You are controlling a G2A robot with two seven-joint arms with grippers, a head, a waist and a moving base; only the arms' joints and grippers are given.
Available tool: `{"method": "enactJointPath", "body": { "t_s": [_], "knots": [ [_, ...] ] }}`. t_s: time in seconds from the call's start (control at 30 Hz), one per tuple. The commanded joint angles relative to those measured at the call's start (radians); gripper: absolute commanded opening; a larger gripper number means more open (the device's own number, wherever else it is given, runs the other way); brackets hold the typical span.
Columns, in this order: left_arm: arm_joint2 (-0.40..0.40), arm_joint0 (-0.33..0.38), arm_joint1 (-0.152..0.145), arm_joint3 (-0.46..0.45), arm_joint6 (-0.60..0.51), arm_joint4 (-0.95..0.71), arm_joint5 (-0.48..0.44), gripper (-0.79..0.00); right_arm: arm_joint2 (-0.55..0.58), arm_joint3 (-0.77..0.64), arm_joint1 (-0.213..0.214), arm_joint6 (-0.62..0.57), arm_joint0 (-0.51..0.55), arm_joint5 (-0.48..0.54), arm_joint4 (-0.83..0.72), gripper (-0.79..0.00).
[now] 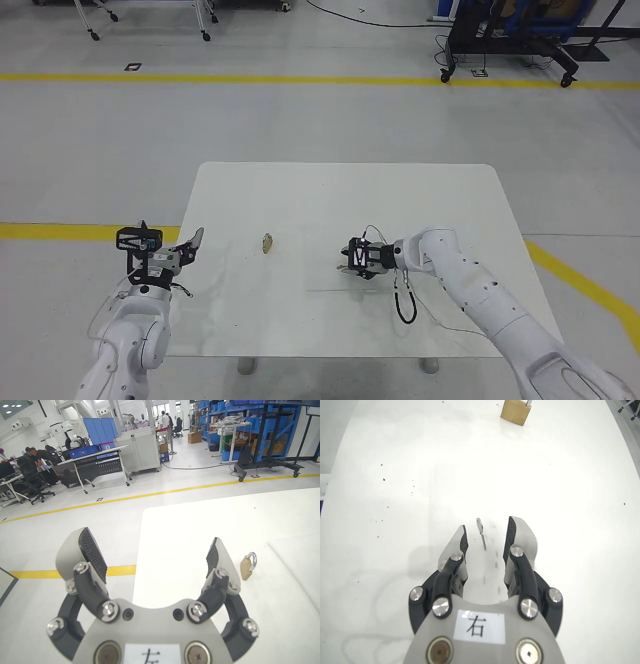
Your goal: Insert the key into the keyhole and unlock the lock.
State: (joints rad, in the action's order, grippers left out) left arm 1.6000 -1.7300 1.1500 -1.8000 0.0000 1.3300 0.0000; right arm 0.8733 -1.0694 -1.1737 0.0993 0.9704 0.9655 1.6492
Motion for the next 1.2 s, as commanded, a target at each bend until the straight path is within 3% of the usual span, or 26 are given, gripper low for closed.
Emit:
{"method": "enactJointPath", "body": {
  "t_s": [0.0,0.47,0.53,0.6,0.63,0.93,1.17],
  "knots": [
    [0.0,0.0,0.0,0.0,0.0,0.0,0.0,0.0,-0.01,0.014,-0.003,0.008,-0.01,-0.001,0.004,-0.459],
    [0.0,0.0,0.0,0.0,0.0,0.0,0.0,0.0,-0.088,0.093,-0.037,0.033,-0.076,-0.004,-0.009,-0.508],
    [0.0,0.0,0.0,0.0,0.0,0.0,0.0,0.0,-0.098,0.099,-0.04,0.035,-0.081,-0.004,-0.007,-0.548],
    [0.0,0.0,0.0,0.0,0.0,0.0,0.0,0.0,-0.106,0.103,-0.043,0.041,-0.085,-0.001,-0.004,-0.76],
    [0.0,0.0,0.0,0.0,0.0,0.0,0.0,0.0,-0.111,0.104,-0.044,0.045,-0.087,0.005,0.0,-0.785],
    [0.0,0.0,0.0,0.0,0.0,0.0,0.0,0.0,-0.091,0.068,-0.025,0.114,-0.083,-0.027,0.045,-0.785],
    [0.0,0.0,0.0,0.0,0.0,0.0,0.0,0.0,0.042,-0.057,0.021,0.153,-0.001,-0.107,-0.023,-0.785]
  ]
}}
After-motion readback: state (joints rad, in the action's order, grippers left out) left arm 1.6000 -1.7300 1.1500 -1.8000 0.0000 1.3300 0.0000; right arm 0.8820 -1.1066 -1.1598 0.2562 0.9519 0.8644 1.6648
